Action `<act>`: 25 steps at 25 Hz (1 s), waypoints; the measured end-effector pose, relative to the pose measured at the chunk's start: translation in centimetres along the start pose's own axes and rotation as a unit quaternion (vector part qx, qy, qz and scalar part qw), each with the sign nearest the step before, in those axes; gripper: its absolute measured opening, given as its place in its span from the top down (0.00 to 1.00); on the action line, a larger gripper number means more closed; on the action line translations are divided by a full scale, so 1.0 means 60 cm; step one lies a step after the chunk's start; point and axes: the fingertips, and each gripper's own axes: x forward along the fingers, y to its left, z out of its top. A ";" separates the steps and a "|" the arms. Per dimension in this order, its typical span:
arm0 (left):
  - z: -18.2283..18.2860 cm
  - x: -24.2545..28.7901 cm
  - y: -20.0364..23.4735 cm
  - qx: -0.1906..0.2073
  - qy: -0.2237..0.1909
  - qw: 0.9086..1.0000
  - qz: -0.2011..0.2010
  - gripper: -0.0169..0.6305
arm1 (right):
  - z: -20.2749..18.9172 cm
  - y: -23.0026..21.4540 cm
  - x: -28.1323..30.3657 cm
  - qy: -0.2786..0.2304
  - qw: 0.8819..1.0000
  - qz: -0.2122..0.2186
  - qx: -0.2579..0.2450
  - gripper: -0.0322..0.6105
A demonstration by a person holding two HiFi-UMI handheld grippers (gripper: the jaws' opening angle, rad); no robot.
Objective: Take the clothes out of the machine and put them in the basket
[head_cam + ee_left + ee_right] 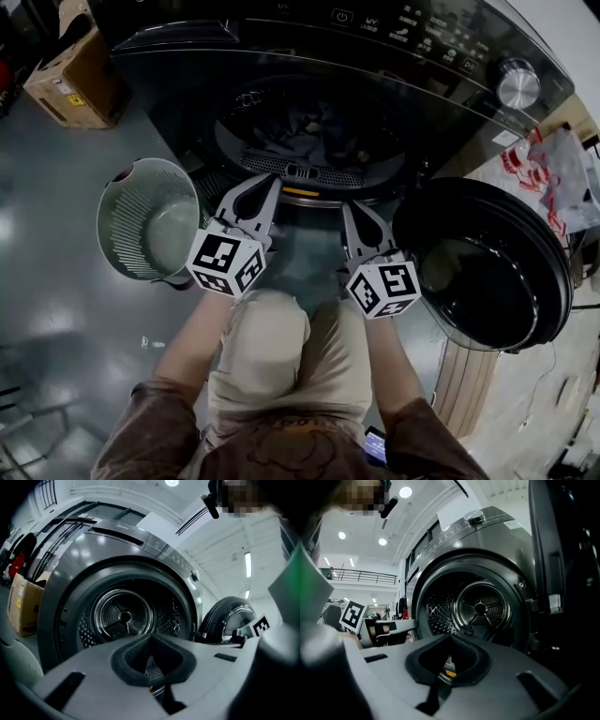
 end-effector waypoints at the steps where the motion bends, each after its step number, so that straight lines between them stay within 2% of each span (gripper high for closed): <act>1: 0.000 0.000 -0.003 0.001 0.001 1.000 -0.001 0.96 | 0.001 0.000 -0.003 -0.001 1.000 0.000 -0.001 0.95; 3: -0.001 0.003 -0.006 0.004 0.004 1.000 -0.004 0.95 | 0.003 0.003 -0.007 -0.001 1.000 0.001 -0.004 0.95; 9: -0.007 0.020 -0.014 -0.003 0.016 1.000 -0.017 0.68 | 0.001 0.002 -0.020 0.002 1.000 -0.001 -0.006 0.95; 12: -0.012 0.033 -0.022 0.000 0.023 0.999 -0.029 0.58 | 0.001 -0.003 -0.026 0.002 1.000 -0.004 -0.007 0.95; 17: -0.012 0.043 -0.038 0.007 0.023 0.999 -0.045 0.34 | 0.004 -0.002 -0.038 -0.002 1.000 -0.005 -0.011 0.95; 20: -0.014 0.044 -0.037 0.010 0.026 0.999 -0.039 0.27 | 0.002 -0.001 -0.051 -0.002 1.000 -0.006 -0.008 0.95; 25: -0.021 0.066 -0.015 0.007 0.040 0.999 -0.021 0.26 | -0.002 0.003 -0.064 0.001 1.000 -0.006 -0.009 0.95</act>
